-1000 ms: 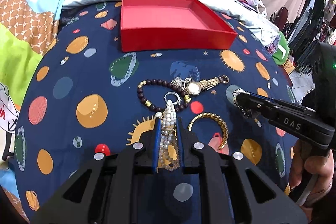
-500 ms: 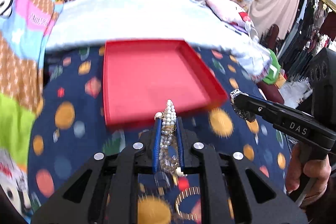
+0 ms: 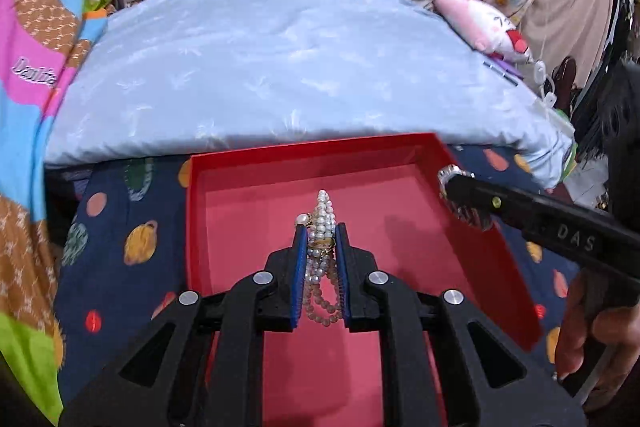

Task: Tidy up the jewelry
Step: 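Carry both held pieces over the red tray and open both grippers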

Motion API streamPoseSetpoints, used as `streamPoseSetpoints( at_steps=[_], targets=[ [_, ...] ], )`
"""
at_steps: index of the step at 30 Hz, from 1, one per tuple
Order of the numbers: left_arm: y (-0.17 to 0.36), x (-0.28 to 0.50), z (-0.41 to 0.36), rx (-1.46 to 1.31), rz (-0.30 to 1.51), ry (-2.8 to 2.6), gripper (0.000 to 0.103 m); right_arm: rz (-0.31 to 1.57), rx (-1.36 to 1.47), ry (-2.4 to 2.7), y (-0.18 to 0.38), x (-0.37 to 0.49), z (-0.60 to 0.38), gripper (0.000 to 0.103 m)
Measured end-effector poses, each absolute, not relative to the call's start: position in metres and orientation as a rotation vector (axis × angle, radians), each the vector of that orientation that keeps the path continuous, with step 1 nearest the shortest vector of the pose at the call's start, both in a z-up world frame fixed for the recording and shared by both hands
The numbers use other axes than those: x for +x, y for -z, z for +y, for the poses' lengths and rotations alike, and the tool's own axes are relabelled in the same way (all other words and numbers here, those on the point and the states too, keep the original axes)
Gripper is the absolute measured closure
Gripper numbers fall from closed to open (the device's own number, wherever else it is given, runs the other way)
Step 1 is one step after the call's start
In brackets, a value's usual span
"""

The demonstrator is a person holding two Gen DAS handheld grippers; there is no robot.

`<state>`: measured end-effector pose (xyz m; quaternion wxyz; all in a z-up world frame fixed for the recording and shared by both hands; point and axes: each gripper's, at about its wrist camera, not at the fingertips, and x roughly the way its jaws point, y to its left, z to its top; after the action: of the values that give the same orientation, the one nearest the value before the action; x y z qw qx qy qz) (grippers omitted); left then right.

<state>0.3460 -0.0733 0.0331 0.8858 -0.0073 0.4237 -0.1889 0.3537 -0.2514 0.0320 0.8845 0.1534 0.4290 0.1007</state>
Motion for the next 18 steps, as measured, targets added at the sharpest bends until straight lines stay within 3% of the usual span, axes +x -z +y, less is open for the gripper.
streamPoseSetpoints(
  at_steps=[7, 8, 9, 11, 13, 18],
  targets=[
    [-0.017, 0.37, -0.081, 0.009, 0.894, 0.397, 0.089, 0.94, 0.296, -0.176, -0.009, 0.387, -0.252, 0.087],
    [-0.017, 0.371, -0.081, 0.012, 0.887, 0.397, 0.085, 0.946, 0.301, -0.176, -0.007, 0.388, -0.253, 0.086],
    [-0.018, 0.371, -0.083, 0.023, 0.877, 0.385, 0.072, 0.95, 0.309, -0.175, -0.006, 0.39, -0.254, 0.085],
    [-0.02, 0.37, -0.084, 0.044, 0.846, 0.368, 0.062, 0.922, 0.322, -0.16, -0.009, 0.388, -0.258, 0.084],
    [-0.022, 0.371, -0.086, 0.058, 0.833, 0.369, 0.062, 0.91, 0.312, -0.133, -0.009, 0.384, -0.26, 0.074],
    [-0.021, 0.377, -0.086, 0.084, 0.827, 0.348, 0.062, 0.893, 0.309, -0.085, -0.009, 0.371, -0.262, 0.073]
  ],
)
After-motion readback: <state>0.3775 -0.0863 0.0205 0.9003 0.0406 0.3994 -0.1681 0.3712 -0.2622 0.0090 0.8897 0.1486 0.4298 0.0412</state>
